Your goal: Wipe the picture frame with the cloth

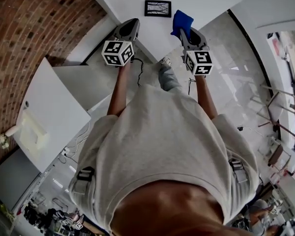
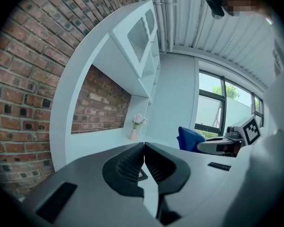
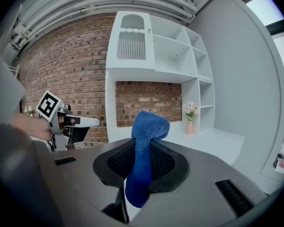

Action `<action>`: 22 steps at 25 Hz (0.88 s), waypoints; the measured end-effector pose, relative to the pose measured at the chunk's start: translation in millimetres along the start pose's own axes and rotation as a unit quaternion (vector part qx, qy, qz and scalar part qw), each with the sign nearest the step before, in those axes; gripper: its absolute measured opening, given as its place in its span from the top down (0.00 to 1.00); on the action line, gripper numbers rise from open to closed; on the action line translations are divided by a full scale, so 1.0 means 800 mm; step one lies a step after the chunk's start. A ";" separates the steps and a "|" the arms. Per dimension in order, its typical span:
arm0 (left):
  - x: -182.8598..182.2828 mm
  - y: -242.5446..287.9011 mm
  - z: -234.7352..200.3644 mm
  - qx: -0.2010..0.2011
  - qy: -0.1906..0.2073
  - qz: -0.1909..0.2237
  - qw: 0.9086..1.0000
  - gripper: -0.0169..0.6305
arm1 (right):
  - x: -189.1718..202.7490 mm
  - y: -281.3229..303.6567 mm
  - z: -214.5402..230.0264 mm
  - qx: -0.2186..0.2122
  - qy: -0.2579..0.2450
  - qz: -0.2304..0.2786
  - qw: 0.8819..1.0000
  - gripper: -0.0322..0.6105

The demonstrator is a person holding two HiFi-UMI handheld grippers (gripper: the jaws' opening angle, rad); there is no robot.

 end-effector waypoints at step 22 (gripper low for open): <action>-0.056 0.173 -0.063 -0.105 0.004 -0.002 0.994 0.95 | -0.051 0.202 0.155 -0.110 -0.001 0.006 0.994 0.83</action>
Point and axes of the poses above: the fingertips, and each gripper's own axes: y forward along the fingers, z to its right, x out of its underside, the point moved 4 cm from there along -y, backward along the fingers, and after that the axes turned 3 degrees about -y, right-handed, at the moved point
